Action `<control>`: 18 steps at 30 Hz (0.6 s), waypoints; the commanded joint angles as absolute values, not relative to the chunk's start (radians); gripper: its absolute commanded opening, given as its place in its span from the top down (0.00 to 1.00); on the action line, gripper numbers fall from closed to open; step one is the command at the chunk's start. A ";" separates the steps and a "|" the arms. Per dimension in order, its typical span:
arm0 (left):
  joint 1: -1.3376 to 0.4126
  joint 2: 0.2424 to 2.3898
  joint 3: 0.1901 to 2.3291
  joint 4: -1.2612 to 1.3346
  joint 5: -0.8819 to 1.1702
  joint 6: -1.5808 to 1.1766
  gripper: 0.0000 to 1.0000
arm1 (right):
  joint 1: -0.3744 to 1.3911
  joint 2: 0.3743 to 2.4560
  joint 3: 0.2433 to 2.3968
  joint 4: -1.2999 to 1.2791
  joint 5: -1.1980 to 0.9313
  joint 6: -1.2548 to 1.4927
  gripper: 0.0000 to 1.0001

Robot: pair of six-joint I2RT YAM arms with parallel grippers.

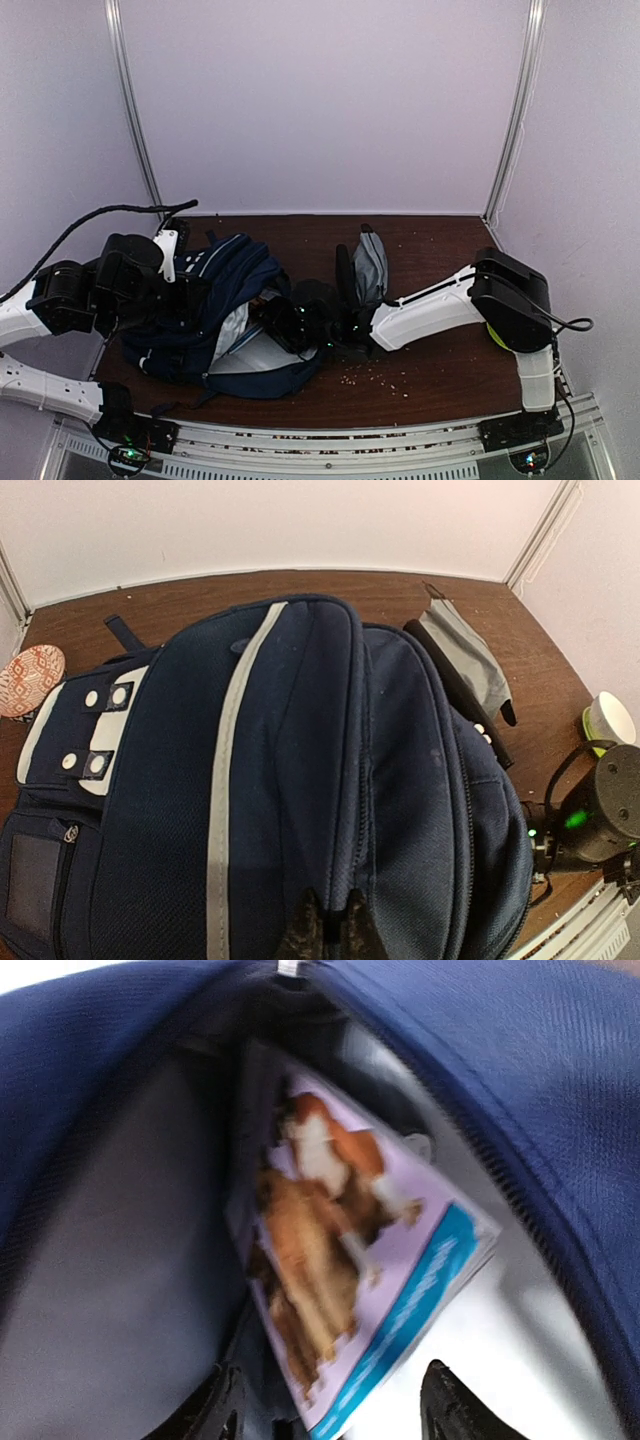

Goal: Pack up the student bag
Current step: Place the book in the student bag.

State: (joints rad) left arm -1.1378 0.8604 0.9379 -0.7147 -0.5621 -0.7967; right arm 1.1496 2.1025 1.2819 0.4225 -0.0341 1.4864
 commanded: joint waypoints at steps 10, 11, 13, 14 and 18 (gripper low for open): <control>-1.141 0.859 0.977 -0.492 -0.576 -0.809 1.00 | 1.150 2.092 1.235 0.416 -0.064 1.476 0.68; -1.140 0.863 0.981 -0.492 -0.573 -0.808 1.00 | 1.150 2.099 1.235 0.430 -0.066 1.483 0.71; -1.141 0.866 0.980 -0.491 -0.569 -0.808 1.00 | 1.150 2.107 1.240 0.447 -0.067 1.486 0.74; -1.141 0.867 0.979 -0.490 -0.568 -0.808 1.00 | 1.150 2.109 1.248 0.440 -0.065 1.481 0.76; -1.141 0.863 0.977 -0.489 -0.569 -0.806 1.00 | 1.147 2.121 1.285 0.394 -0.068 1.470 0.76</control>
